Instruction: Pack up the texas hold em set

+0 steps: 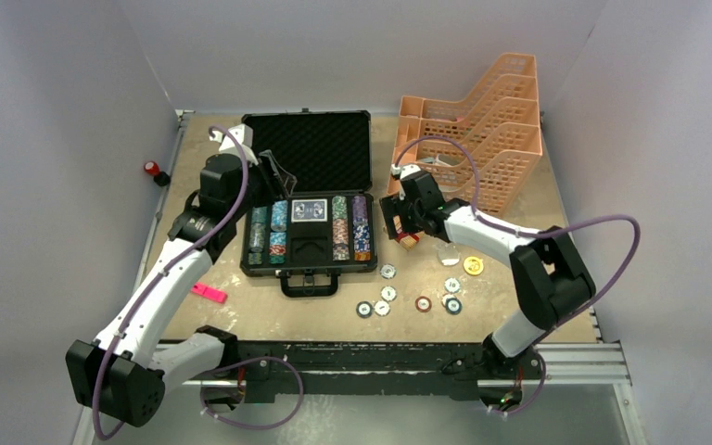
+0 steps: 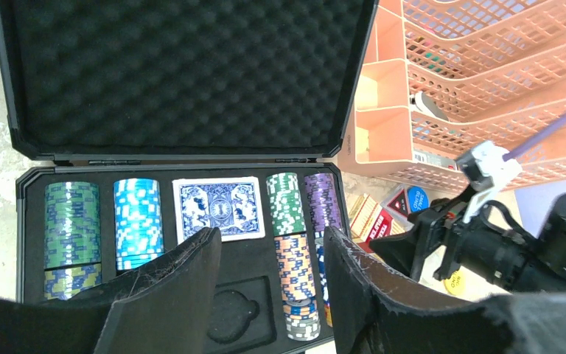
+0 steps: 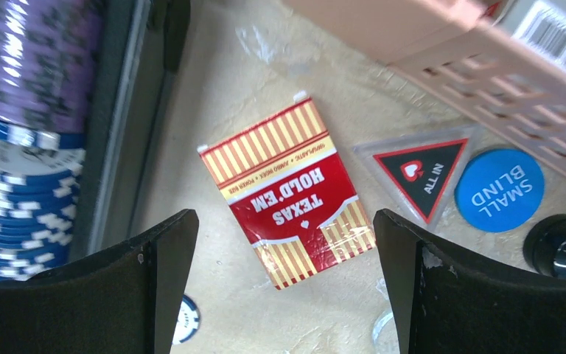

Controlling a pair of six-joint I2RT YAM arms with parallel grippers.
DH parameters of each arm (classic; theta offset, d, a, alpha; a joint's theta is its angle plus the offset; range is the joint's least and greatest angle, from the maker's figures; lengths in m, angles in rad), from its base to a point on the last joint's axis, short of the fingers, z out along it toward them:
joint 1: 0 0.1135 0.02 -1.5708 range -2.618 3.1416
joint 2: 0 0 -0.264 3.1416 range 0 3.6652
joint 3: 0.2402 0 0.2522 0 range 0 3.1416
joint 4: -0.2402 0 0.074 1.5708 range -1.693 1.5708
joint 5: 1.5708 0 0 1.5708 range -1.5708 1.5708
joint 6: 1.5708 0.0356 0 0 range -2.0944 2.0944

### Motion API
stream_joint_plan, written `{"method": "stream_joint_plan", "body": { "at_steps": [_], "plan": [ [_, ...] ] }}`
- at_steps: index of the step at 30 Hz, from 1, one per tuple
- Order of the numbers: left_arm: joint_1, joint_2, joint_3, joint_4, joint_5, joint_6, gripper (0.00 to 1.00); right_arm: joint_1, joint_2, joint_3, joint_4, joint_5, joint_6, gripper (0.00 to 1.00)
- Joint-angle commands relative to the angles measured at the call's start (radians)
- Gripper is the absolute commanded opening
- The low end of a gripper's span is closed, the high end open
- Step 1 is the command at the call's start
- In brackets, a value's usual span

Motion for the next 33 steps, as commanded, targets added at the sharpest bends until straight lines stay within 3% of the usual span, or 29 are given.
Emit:
{"method": "stream_joint_plan", "body": {
  "at_steps": [1,8,12,19,23,26,33],
  "plan": [
    [-0.003,-0.018,-0.037,0.093,0.044,0.029,0.53,-0.005,0.038,0.048,-0.061,-0.026,-0.081,0.92],
    [-0.002,0.008,-0.033,0.085,0.062,0.025,0.53,-0.016,0.120,0.086,-0.049,0.007,-0.125,0.91],
    [-0.003,0.009,-0.034,0.084,0.056,0.026,0.53,-0.017,0.144,0.088,-0.046,-0.074,-0.156,0.90],
    [-0.001,0.021,-0.033,0.091,0.049,0.018,0.54,-0.016,0.167,0.097,-0.073,-0.121,-0.175,0.79],
    [-0.002,0.036,-0.034,0.094,0.054,0.020,0.59,-0.016,0.157,0.091,-0.068,-0.122,-0.173,0.64],
    [-0.002,0.047,-0.036,0.093,0.056,0.014,0.61,-0.017,0.113,0.084,-0.063,-0.126,-0.159,0.56],
    [-0.001,0.082,-0.050,0.167,0.194,-0.047,0.63,-0.017,-0.120,0.039,-0.017,-0.121,-0.147,0.54]
  ]
}}
